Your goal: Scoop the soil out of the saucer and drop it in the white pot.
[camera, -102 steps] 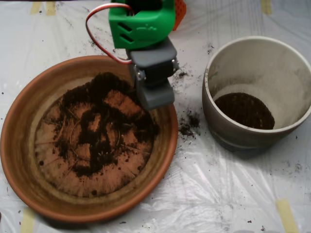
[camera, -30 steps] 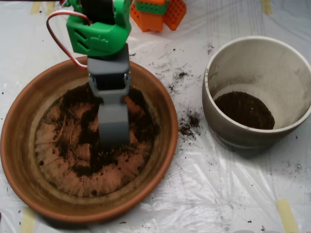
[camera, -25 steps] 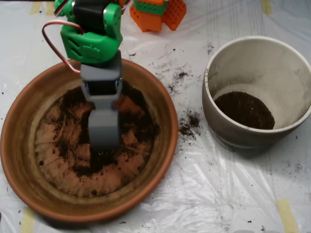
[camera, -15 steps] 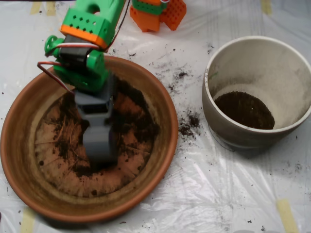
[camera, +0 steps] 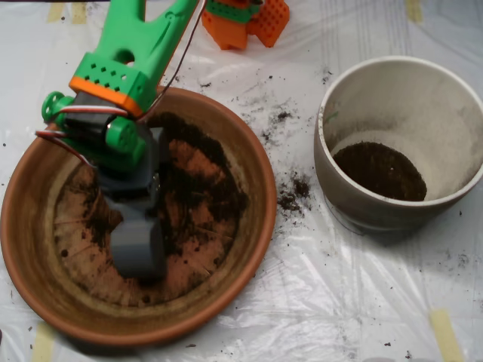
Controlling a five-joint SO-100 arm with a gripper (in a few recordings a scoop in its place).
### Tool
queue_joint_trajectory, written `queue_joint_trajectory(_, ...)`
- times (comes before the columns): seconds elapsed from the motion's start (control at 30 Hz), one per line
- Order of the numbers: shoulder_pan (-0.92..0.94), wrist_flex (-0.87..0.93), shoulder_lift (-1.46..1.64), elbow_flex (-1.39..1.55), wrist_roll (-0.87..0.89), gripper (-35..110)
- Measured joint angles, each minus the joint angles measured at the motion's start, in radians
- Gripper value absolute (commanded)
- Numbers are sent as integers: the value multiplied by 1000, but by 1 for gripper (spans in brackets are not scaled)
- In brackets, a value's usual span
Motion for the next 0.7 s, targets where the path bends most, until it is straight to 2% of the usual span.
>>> queue_joint_trajectory(0.37, -8, 152, -170, -279, -35, 50)
queue_joint_trajectory(0.7, 32, 160, -178, -302, -94, 48)
